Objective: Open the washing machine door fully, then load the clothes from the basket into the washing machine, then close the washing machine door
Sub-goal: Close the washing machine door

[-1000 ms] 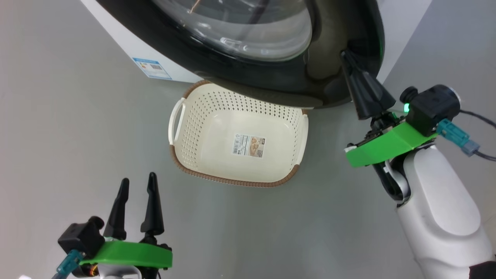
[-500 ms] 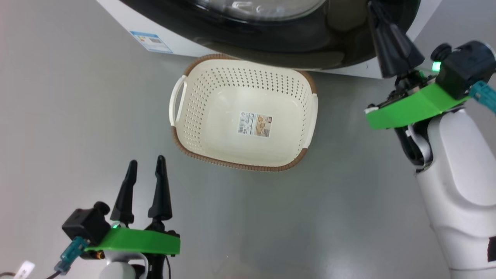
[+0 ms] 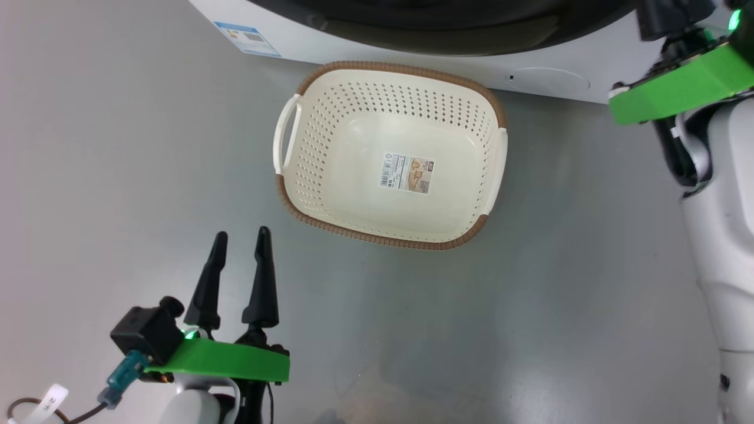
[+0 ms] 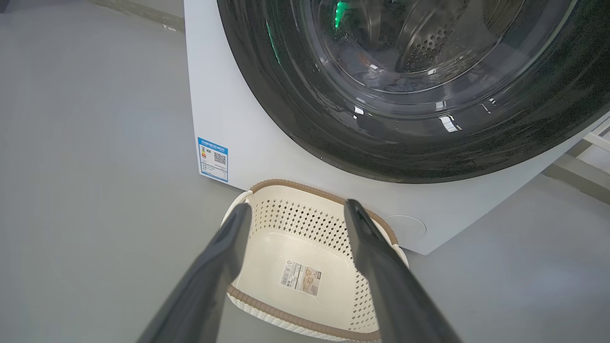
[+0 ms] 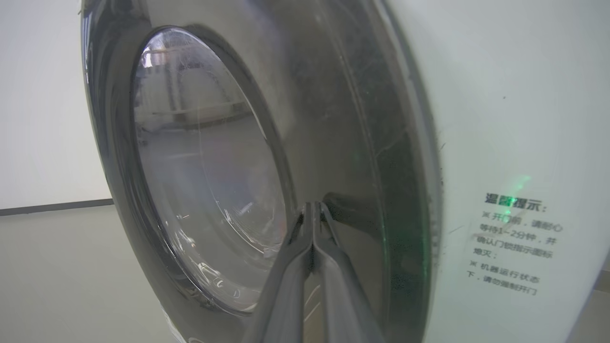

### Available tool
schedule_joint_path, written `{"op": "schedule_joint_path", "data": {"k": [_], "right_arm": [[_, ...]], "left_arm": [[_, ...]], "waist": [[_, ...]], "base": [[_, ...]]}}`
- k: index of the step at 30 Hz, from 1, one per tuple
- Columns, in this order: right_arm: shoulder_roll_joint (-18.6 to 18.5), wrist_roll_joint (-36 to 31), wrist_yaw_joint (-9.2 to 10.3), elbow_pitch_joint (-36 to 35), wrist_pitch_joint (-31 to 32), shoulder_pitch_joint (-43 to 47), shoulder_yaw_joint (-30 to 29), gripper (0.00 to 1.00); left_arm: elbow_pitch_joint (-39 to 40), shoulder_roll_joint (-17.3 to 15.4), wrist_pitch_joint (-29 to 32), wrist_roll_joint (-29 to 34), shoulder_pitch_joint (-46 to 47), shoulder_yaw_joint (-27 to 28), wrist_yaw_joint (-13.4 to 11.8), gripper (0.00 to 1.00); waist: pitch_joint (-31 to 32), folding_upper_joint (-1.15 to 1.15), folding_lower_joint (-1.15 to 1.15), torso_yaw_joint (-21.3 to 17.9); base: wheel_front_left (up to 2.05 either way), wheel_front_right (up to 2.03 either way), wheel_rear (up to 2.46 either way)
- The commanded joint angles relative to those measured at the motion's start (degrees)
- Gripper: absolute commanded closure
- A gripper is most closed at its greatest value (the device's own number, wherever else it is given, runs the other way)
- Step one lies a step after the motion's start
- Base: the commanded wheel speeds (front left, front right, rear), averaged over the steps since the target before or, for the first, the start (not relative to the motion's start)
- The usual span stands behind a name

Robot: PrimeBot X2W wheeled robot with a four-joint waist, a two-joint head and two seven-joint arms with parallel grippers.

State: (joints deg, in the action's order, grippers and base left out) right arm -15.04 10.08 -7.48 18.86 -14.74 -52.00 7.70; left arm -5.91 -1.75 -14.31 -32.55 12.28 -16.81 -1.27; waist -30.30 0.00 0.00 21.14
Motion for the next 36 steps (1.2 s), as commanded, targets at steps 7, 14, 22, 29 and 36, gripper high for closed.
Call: {"op": "schedule_joint_path", "data": {"k": [7,14,22,29,36], "right_arm": [[-1.2,-1.7,-0.01,1.7,-0.3,-2.0,-3.2,1.0],[0.1,-1.3,-0.01,0.8,-0.3,1.9,-3.8,1.0],[2.1,0.0,-0.01,-5.2,-0.3,12.4,-3.2,0.8],[4.4,-0.2,-0.01,-9.6,-0.3,23.4,-3.4,0.01],[6.6,-0.2,-0.01,-11.7,-0.3,33.3,-4.4,0.0]], "left_arm": [[0.7,-1.1,-0.7,0.3,0.9,1.1,0.3,0.0],[0.2,-1.1,-0.7,1.5,0.7,2.5,0.3,0.0],[-1.4,-1.1,-0.7,4.1,-0.8,6.5,1.2,0.0],[-3.2,-1.1,-0.7,6.8,-4.1,10.7,2.6,0.0],[-6.4,-1.1,-0.7,8.3,-7.8,13.3,2.3,0.0]], "waist": [[1.1,0.0,0.0,0.6],[3.8,0.0,0.0,-1.3],[10.1,0.0,0.0,-5.6],[17.2,0.0,0.0,-10.0],[24.0,0.0,0.0,-13.5]], "base": [[0.0,0.0,0.0],[0.0,0.0,0.0],[0.0,0.0,0.0],[0.0,0.0,0.0],[0.0,0.0,0.0]]}}
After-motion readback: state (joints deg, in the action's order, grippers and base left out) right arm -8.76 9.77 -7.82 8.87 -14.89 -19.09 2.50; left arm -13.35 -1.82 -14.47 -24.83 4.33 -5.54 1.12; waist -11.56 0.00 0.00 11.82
